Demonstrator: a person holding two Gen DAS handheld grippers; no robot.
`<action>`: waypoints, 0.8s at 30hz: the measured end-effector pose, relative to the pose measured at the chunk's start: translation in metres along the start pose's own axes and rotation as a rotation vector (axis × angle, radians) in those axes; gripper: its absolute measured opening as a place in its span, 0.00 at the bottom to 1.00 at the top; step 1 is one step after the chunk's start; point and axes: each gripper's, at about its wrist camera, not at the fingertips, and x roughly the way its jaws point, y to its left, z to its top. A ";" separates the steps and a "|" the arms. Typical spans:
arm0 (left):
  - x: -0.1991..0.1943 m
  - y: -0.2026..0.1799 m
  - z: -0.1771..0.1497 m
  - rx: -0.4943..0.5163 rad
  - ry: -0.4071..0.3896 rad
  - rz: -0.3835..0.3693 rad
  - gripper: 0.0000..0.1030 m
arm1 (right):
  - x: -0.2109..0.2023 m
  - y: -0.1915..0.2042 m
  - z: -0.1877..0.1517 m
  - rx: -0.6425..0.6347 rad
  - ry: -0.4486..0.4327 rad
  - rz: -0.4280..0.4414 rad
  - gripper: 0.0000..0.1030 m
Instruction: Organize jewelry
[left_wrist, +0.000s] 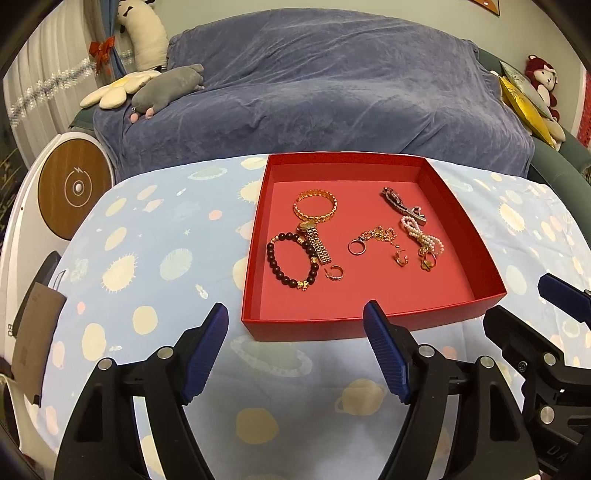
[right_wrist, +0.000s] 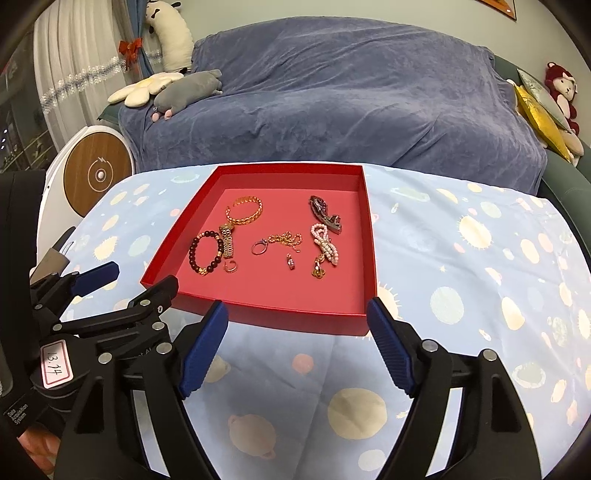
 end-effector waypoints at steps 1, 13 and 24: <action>0.000 0.000 0.000 0.000 0.003 0.002 0.71 | 0.000 0.000 0.000 0.000 0.000 -0.005 0.74; 0.001 -0.003 -0.005 0.004 0.014 0.024 0.75 | -0.001 -0.002 -0.002 0.012 -0.001 -0.009 0.81; 0.002 0.002 -0.007 -0.012 0.011 0.029 0.76 | -0.003 -0.003 -0.004 0.016 -0.008 -0.014 0.84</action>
